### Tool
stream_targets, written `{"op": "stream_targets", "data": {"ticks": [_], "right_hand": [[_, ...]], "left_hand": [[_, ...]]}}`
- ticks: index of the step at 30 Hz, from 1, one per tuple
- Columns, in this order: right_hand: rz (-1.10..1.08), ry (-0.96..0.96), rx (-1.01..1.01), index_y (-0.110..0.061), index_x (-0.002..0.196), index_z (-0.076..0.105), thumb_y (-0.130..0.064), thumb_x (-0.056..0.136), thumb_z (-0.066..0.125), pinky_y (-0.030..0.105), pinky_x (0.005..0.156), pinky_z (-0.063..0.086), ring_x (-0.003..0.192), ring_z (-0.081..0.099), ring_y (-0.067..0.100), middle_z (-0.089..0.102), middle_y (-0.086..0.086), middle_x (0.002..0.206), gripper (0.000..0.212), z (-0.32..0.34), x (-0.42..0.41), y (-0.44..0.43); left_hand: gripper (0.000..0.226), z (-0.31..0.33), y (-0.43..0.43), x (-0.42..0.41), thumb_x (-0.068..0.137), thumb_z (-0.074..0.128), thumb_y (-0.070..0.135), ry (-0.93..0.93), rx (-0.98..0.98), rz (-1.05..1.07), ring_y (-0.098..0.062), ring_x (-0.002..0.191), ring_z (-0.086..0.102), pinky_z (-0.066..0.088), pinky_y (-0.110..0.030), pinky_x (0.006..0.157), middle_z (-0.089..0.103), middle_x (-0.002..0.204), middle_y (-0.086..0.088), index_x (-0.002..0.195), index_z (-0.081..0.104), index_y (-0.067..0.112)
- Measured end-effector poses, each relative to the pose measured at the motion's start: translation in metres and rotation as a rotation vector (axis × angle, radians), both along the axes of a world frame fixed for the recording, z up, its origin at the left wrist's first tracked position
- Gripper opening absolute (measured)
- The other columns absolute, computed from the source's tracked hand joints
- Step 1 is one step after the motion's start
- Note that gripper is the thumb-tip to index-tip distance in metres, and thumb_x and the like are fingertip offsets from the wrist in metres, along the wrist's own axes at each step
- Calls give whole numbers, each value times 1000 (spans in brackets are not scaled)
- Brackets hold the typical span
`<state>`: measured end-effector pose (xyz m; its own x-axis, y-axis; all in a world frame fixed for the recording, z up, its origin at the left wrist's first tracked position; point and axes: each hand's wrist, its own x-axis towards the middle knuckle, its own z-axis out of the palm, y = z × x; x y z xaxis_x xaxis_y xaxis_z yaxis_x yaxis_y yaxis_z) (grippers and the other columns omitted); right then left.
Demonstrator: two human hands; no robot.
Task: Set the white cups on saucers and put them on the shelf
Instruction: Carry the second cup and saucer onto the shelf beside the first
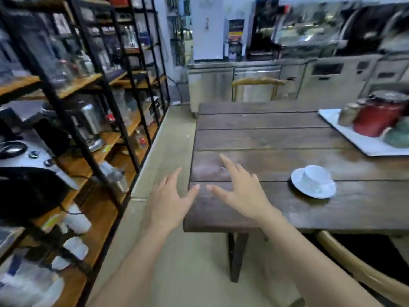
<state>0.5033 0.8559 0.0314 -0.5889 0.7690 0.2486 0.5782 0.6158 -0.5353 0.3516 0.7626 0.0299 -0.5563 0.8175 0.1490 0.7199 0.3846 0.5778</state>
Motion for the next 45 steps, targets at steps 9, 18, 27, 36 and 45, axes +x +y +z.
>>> {"op": "stream_targets", "data": {"ticks": [9,18,27,36,45], "right_hand": [[-385,-3,-111,-30,148,17,-63,81,51,45,106,26,132,40,22,42,1,144,82,-34,116,106],[-713,-76,-302,-27,148,20,-59,82,53,46,106,25,135,37,19,37,-2,149,80,-62,197,180],[-828,84,-578,-20,148,23,-56,81,59,40,107,32,137,35,22,34,8,151,84,-94,239,236],[-833,366,-1067,-4,102,57,-47,77,67,32,69,47,89,59,18,62,5,104,51,-130,245,264],[-670,575,-1153,-16,90,59,-38,77,72,44,85,57,95,68,25,70,7,99,29,-129,248,269]], "left_hand": [[68,-21,142,80,84,52,57,-35,-54,-265,-26,134,39,37,-40,104,43,146,-3,143,35,27],[72,-53,281,137,82,50,63,-148,-262,-534,-24,136,38,33,-41,108,41,149,-4,144,31,30],[85,-90,363,183,78,56,63,-411,-474,-601,-25,137,37,32,-43,108,36,151,-5,148,23,30],[76,-126,374,201,73,74,41,-1006,-699,-270,-23,122,49,51,-43,84,49,140,-3,136,42,14],[47,-116,362,203,75,76,31,-1107,-582,-191,-24,104,60,54,-42,75,60,117,-6,113,53,15]]}}
